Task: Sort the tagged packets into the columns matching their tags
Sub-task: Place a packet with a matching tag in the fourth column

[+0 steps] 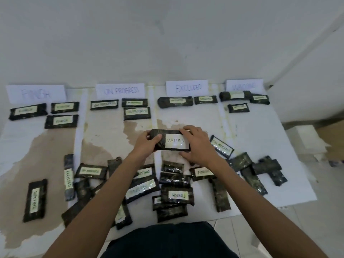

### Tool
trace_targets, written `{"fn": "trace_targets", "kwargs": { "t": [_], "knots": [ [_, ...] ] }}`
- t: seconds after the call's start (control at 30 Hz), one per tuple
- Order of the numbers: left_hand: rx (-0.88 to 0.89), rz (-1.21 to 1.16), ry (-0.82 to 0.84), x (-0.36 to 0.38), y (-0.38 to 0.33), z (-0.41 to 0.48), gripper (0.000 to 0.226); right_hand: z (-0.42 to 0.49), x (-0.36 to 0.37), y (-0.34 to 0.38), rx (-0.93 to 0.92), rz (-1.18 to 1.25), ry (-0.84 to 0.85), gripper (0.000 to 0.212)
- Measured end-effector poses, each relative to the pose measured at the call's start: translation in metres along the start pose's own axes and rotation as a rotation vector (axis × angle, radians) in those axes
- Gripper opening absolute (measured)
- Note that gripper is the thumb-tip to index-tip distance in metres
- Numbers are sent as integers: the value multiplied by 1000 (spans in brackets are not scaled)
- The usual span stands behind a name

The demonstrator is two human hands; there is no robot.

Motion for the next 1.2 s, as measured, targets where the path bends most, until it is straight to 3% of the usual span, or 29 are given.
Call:
{"fn": "trace_targets", "kwargs": {
  "t": [0.17, 0.37, 0.7, 1.2],
  "knots": [
    [23, 44, 73, 69, -15, 17, 33, -13, -17, -59, 32, -71, -73, 74],
    [52, 175, 129, 148, -22, 30, 39, -30, -31, -134, 119, -35, -30, 73],
    [169, 572, 242, 253, -35, 65, 51, -29, -40, -261, 226, -19, 13, 69],
    [195, 733, 308, 325, -38, 127, 48, -3, -12, -349, 277, 20, 64, 69]
  ]
}}
Point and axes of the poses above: each hand's wrist, its own z-axis towards the middle knuckle, its own x-axis out of the palm, y = z × x, the point moved 2 cm from there along z, towards the middle knuckle, and after that the axes turned 3 degrees about -x, right-handed, at the moved point
